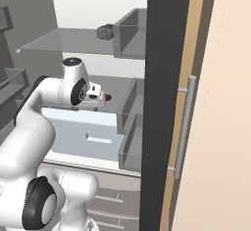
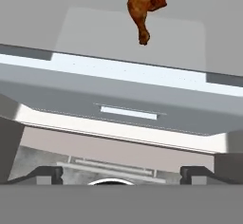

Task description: Take the chicken drumstick from the fridge and place it on the digital scale on the counter by the fridge. Wait a few seconds for a reading, then move it to the plate on the dining counter.

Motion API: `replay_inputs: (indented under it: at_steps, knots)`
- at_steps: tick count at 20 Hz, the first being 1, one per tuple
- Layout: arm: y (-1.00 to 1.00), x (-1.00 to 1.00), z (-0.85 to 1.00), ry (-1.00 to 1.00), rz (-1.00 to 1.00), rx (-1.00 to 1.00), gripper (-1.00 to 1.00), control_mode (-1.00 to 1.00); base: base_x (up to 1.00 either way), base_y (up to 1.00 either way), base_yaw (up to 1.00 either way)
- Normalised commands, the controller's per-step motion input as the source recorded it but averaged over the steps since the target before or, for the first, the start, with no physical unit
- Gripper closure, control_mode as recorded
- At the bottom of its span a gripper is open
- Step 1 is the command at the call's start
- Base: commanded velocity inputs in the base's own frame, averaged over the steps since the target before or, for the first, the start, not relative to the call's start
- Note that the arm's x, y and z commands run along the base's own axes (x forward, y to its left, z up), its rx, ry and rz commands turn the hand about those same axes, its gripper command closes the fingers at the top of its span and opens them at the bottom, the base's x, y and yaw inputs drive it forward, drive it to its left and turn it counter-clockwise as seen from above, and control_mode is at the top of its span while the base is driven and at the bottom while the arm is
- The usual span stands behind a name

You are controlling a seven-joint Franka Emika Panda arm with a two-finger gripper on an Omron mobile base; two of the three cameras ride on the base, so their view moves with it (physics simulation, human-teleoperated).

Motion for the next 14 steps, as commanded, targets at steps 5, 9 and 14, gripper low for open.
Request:
replay_inputs:
  at_steps: [5, 9, 14]
  knots:
    - [0.0, 0.45, -0.12, -0.1, 0.0, 0.0, -1.0, -1.0, 0.0, 0.0, 0.0]
    - [0.0, 0.49, -0.07, -0.06, 0.0, 0.0, -1.0, -1.0, 0.0, 0.0, 0.0]
    - [0.0, 0.49, -0.1, 0.0, 0.0, 0.0, -1.0, -1.0, 0.0, 0.0, 0.0]
